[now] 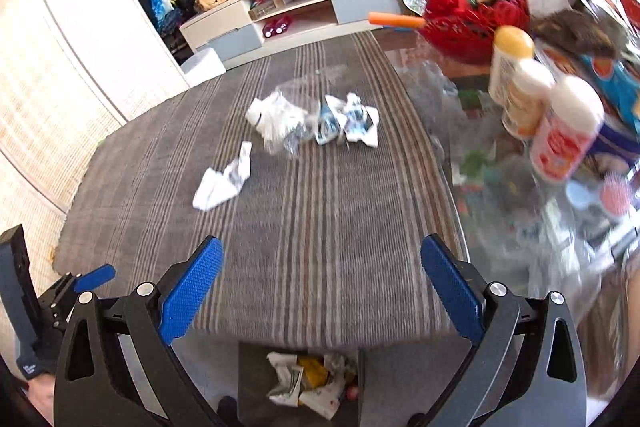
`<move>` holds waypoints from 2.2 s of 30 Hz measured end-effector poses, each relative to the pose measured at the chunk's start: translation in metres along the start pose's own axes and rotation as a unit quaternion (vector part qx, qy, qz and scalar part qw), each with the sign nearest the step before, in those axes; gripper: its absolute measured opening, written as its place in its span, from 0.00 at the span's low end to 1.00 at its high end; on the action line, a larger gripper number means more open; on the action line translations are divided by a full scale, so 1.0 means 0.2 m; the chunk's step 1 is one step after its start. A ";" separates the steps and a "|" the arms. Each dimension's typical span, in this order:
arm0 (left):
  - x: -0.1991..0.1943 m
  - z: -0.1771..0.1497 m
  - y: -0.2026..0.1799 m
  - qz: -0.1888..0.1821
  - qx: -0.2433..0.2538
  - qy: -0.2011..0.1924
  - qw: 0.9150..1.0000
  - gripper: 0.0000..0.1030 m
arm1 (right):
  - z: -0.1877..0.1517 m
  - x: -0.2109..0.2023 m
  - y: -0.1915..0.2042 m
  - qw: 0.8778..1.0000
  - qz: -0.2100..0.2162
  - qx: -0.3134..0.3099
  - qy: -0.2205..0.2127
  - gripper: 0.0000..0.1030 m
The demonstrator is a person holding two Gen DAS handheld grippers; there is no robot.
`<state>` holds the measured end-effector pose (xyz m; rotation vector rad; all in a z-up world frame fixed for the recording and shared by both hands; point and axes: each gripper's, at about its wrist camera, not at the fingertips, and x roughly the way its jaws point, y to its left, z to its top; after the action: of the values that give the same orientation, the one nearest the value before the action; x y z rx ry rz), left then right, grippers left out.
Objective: Collect trash
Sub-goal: 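Grasp crumpled white paper with the left gripper while the right grasps clear plastic bag, then carry the white paper and plastic bag over the black bin with both grippers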
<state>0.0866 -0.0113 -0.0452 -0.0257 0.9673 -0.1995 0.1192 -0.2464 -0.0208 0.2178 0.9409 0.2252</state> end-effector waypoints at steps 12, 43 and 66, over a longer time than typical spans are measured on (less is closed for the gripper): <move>0.37 0.31 0.07 0.003 -0.003 0.014 1.000 0.73 | 0.41 0.41 0.09 0.998 0.049 0.007 0.026 0.76; 0.46 0.38 0.00 -0.024 0.032 0.011 0.999 0.01 | 0.46 0.56 0.20 0.998 0.042 -0.037 0.039 0.11; -0.52 -0.19 -0.24 -0.008 0.029 -0.060 0.998 0.01 | -0.05 -0.52 0.28 0.996 0.043 -0.066 -0.039 0.11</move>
<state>-0.0096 -0.0381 0.0225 0.0068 0.8406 -0.2381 0.0472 -0.2214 0.0699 0.1446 0.8372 0.3556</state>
